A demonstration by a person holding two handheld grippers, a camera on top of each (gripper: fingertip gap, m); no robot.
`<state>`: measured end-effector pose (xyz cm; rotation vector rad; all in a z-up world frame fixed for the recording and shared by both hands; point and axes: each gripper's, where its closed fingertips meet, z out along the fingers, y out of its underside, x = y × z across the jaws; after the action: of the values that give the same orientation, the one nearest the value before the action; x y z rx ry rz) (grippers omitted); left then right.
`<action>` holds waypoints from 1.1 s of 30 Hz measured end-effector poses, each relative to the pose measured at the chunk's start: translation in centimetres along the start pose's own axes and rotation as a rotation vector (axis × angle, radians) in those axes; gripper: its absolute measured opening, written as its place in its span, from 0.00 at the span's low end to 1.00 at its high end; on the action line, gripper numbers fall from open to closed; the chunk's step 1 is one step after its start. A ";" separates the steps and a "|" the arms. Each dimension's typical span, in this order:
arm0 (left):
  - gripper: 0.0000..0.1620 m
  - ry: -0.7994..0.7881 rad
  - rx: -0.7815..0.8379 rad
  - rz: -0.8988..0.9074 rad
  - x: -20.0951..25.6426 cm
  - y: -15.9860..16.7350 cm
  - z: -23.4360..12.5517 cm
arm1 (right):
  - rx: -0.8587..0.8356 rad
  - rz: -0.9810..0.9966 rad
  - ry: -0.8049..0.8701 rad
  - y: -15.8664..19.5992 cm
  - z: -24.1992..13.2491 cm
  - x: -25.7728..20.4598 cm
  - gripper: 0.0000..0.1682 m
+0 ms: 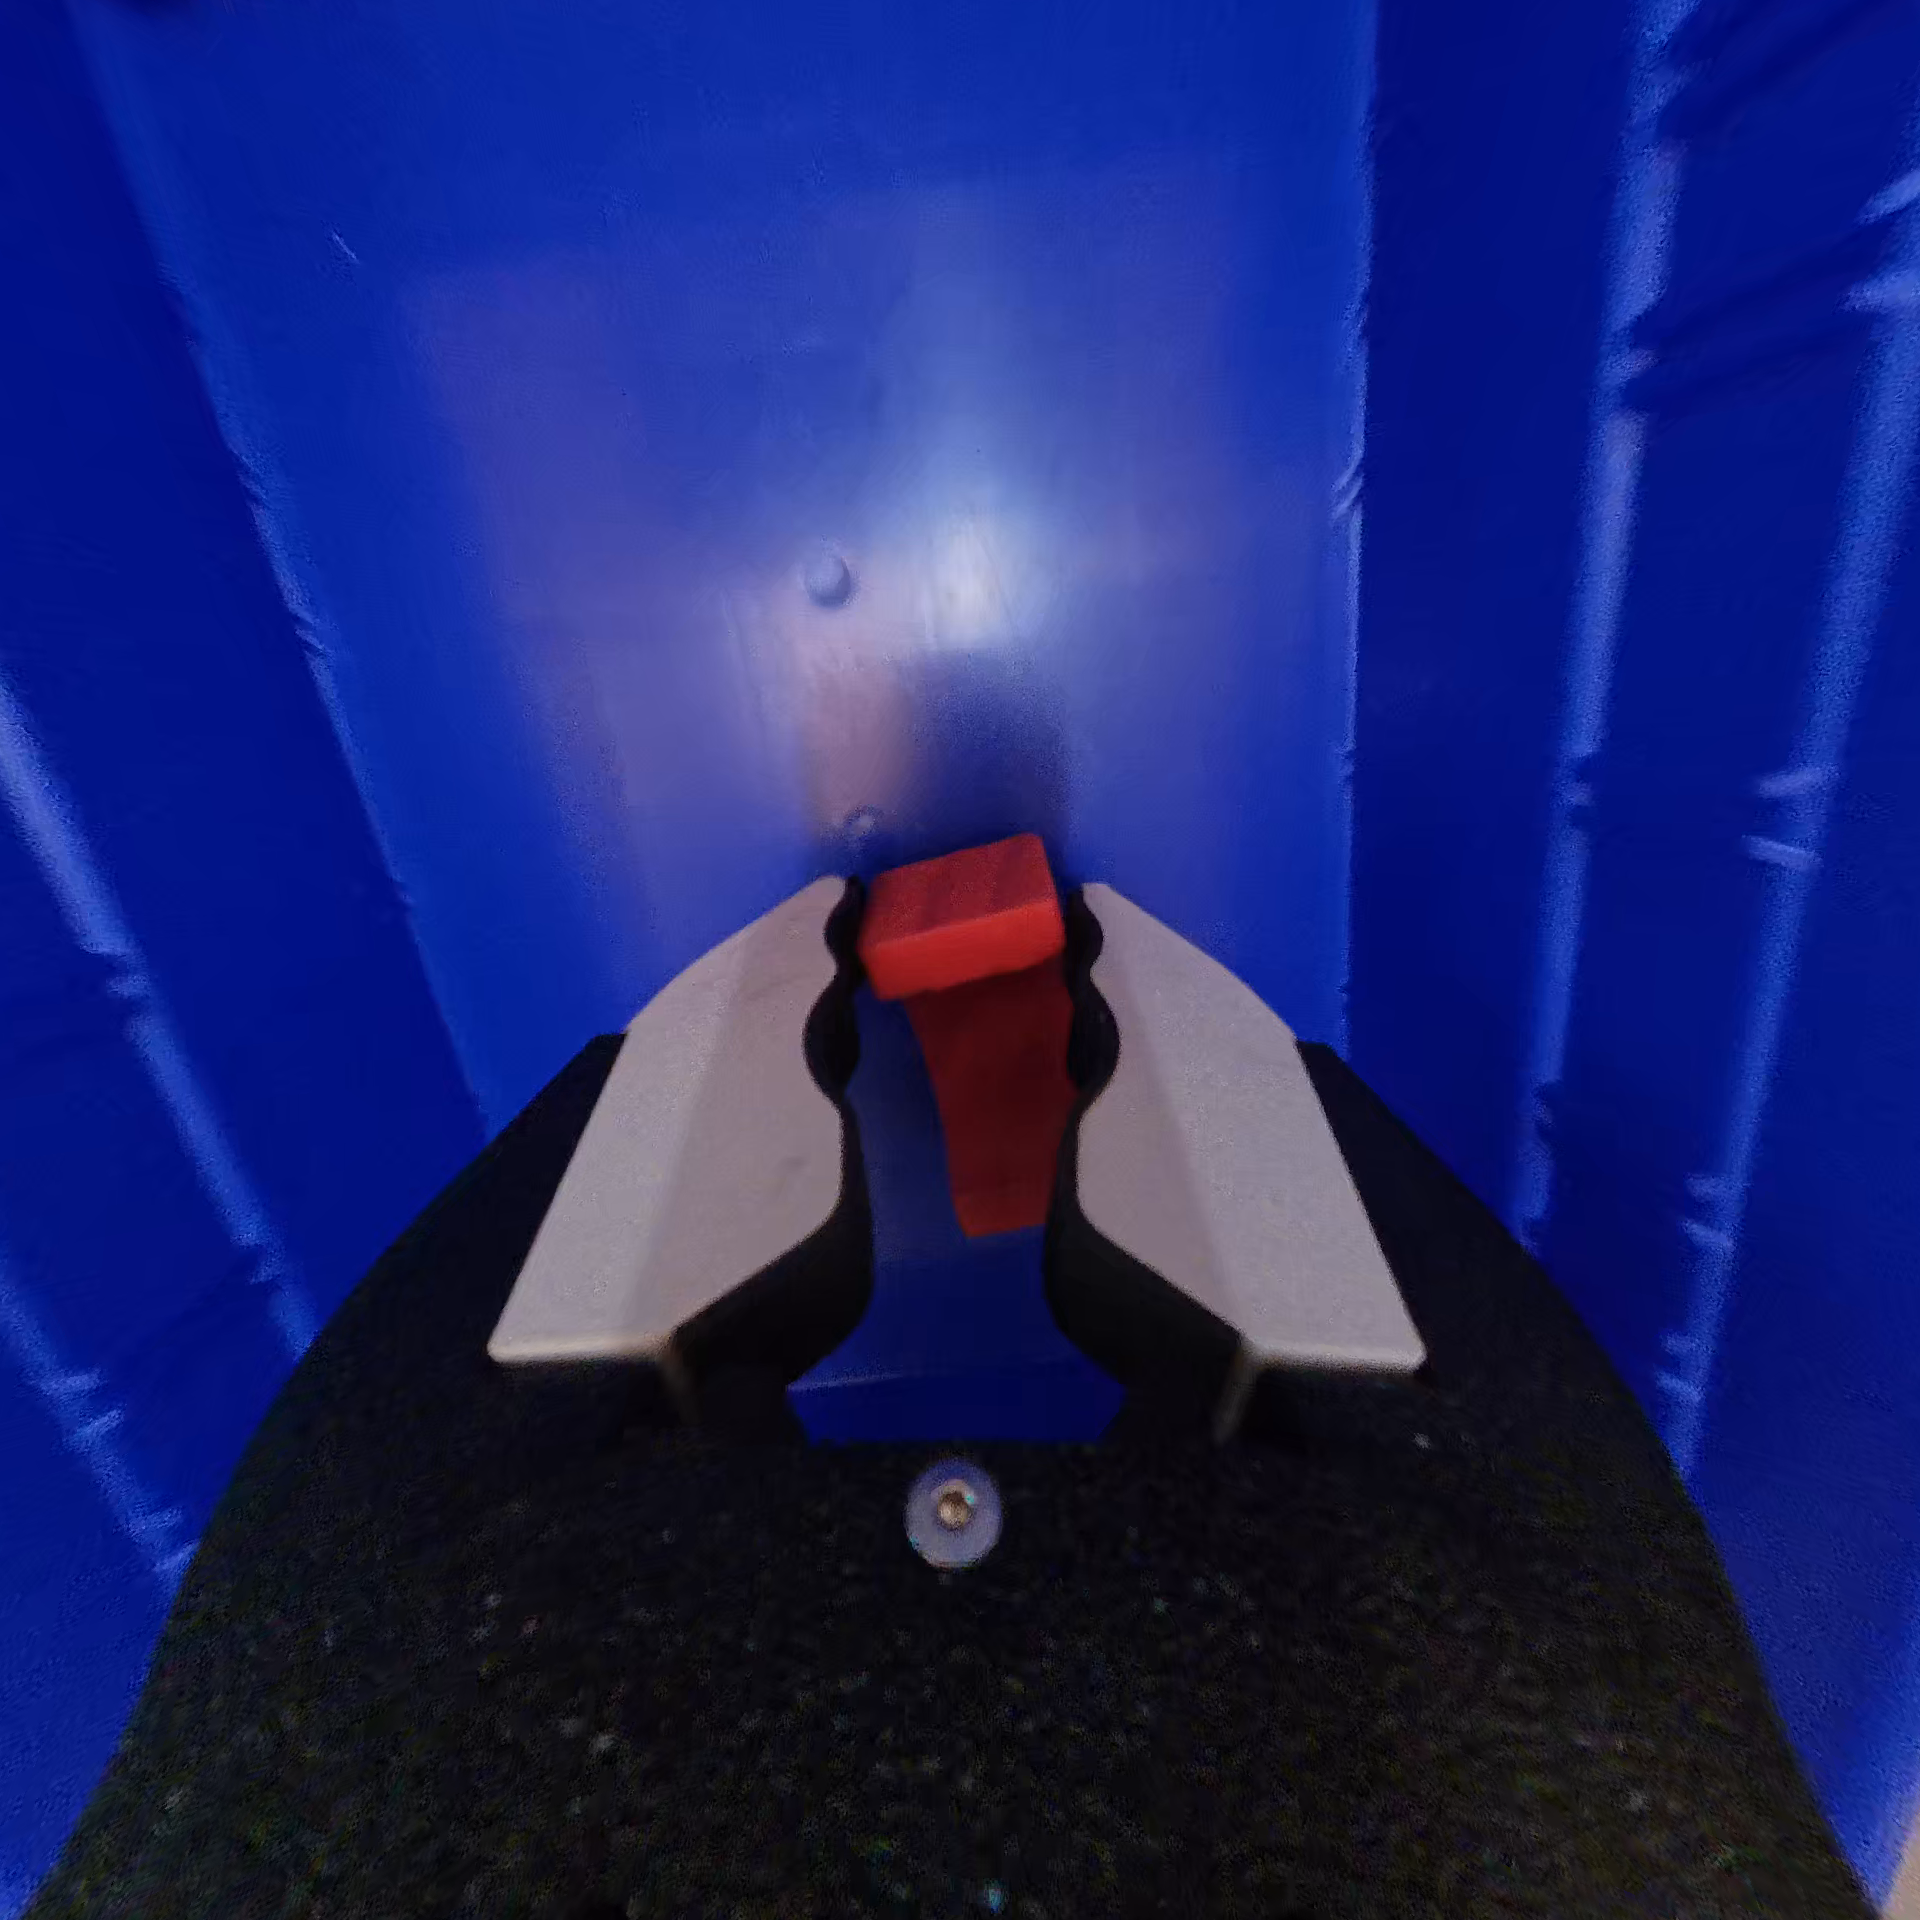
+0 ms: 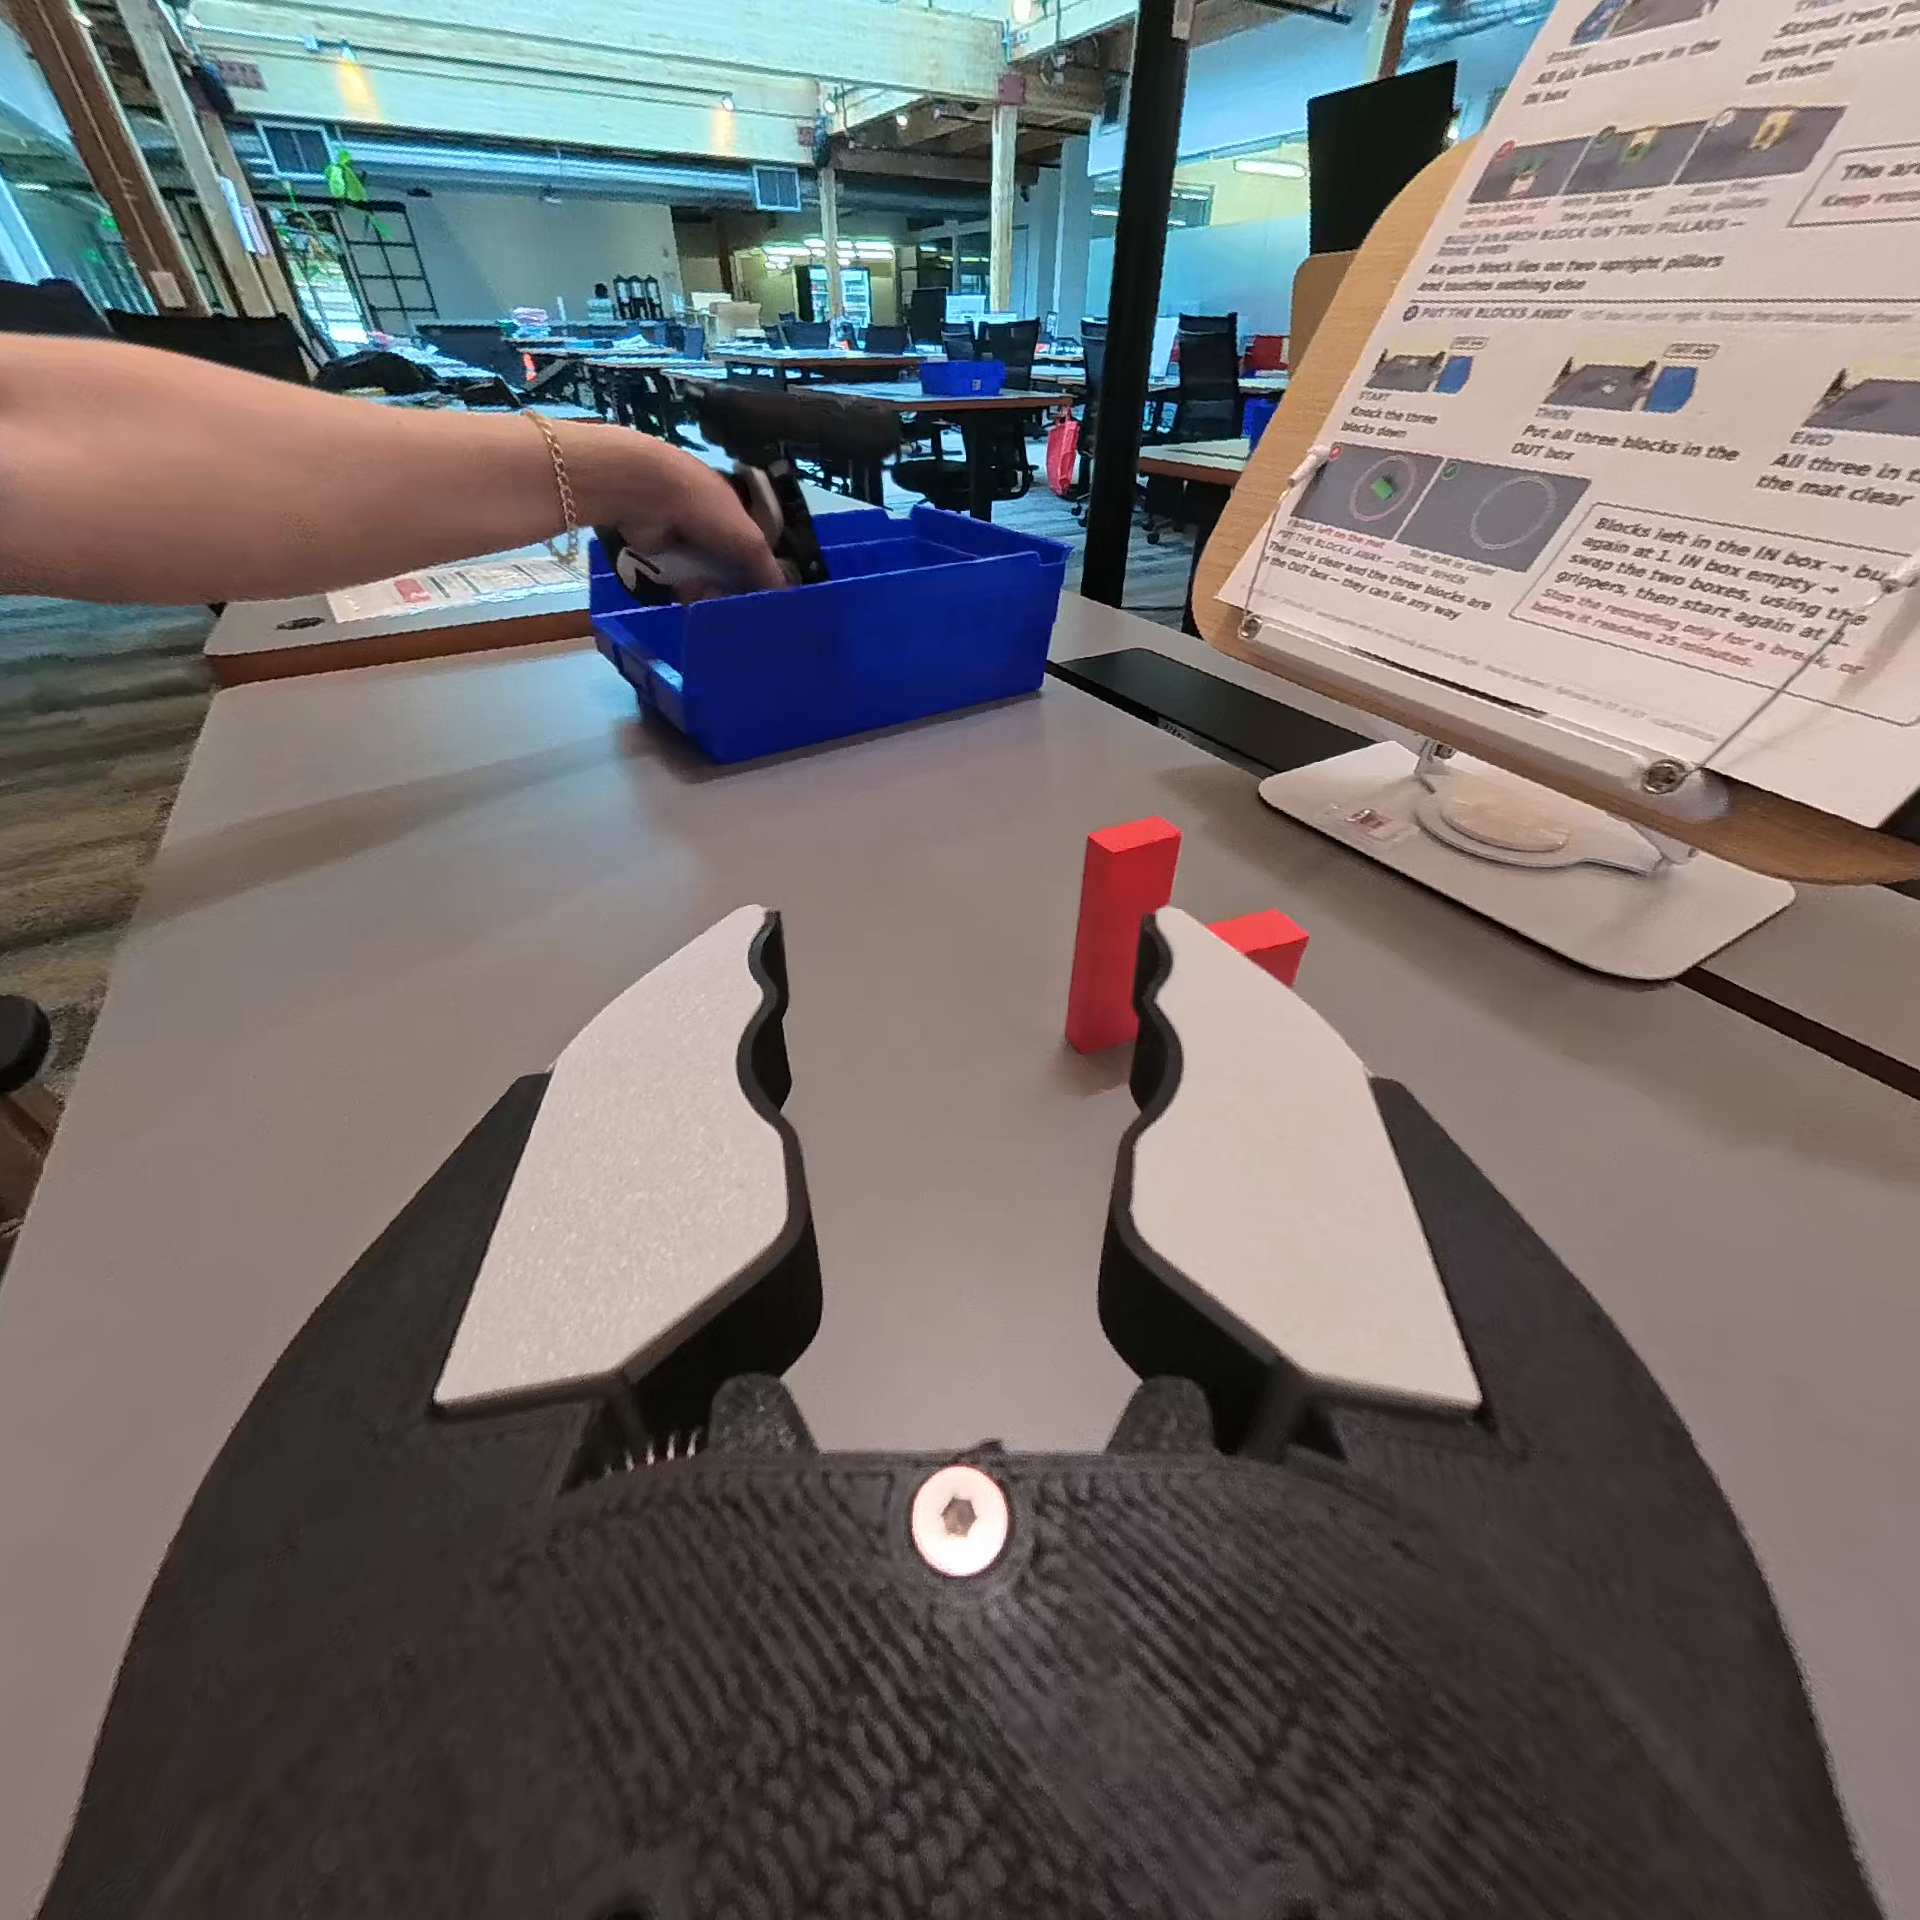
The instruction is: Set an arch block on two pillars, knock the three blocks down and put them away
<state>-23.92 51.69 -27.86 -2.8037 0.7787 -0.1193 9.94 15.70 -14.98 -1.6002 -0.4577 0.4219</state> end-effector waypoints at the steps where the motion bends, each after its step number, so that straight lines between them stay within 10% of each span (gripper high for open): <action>1: 0.23 0.007 0.068 0.008 -0.1 -0.7 -0.9 | -0.002 0.001 -0.003 -0.1 0.1 -0.2 0.39; 7: 0.22 0.410 0.797 0.015 6.5 -5.8 -15.4 | 0.037 0.073 -0.005 -1.9 1.6 -1.9 0.38; 14: 0.22 0.964 1.170 0.265 21.5 -1.4 -27.9 | 0.223 0.230 -0.100 -7.5 6.5 -5.0 0.37; 23: 0.23 1.355 1.231 0.457 34.1 4.1 -31.0 | 0.357 0.331 -0.184 -12.7 10.0 -6.6 0.36; 33: 0.22 1.480 1.205 0.507 37.3 5.9 -30.0 | 0.386 0.382 -0.254 -12.2 9.1 -6.8 0.22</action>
<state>0.87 21.62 0.45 -0.9803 1.0209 -1.8571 -1.09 20.60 -3.49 -1.2581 -0.2369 0.9525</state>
